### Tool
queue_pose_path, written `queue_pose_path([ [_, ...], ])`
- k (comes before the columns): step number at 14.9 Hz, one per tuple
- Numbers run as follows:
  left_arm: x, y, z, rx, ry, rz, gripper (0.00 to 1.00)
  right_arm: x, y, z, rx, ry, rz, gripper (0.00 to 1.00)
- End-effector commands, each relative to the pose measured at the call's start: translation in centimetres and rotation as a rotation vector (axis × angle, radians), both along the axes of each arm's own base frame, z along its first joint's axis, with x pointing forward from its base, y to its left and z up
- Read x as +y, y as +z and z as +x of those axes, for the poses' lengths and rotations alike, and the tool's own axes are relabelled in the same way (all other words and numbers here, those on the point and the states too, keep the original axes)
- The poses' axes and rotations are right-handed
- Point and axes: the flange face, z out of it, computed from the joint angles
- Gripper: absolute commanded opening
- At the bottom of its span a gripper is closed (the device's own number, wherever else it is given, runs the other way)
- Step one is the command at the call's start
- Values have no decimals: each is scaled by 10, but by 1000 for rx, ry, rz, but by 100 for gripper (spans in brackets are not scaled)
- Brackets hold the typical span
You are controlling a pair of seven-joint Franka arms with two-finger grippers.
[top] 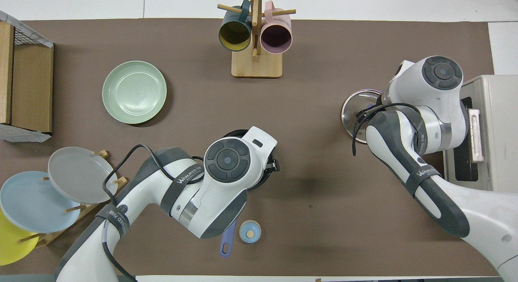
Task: Transfer vermicelli from pot to plate
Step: 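Set the lid down with the right gripper while the left gripper grasps vermicelli, then lift the white vermicelli out of the saucepan with the left gripper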
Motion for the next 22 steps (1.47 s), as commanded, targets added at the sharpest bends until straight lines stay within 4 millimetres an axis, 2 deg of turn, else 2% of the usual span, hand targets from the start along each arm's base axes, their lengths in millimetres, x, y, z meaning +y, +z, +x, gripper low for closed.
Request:
queue_pose_path([
  [1,11,-9,7,-16,-20,-11,100,-2,15,0,-29,-21,10,100],
  [2,11,-18,10,-16,-15,-11,100,-1,30,1,-31,-21,6,100],
  [4,9,-33,13,-15,-13,-10,100,-3,77,2,-21,-30,-6,100],
  [7,7,-51,13,-35,-54,30,100,-20,149,-7,53,-84,-7,100],
  [11,5,-58,13,-35,-70,47,100,-39,226,-43,75,-142,-14,100],
  [13,5,-66,12,-33,-79,56,99,-39,248,-62,85,-148,-22,100],
  [14,4,-65,12,-36,-79,54,73,-39,251,-66,86,-152,-24,100],
  [15,5,-66,13,-37,-79,53,32,-45,251,-65,86,-156,-23,100],
  [16,5,-65,13,-38,-80,52,4,-54,249,-66,95,-170,-22,100],
  [18,6,-65,14,-38,-83,52,0,-42,248,-61,71,-149,-16,100],
  [20,8,-60,21,-47,-83,45,0,-44,249,-64,88,-158,-19,100],
  [22,14,-37,31,-62,-80,39,0,-46,247,-62,99,-159,-35,100],
])
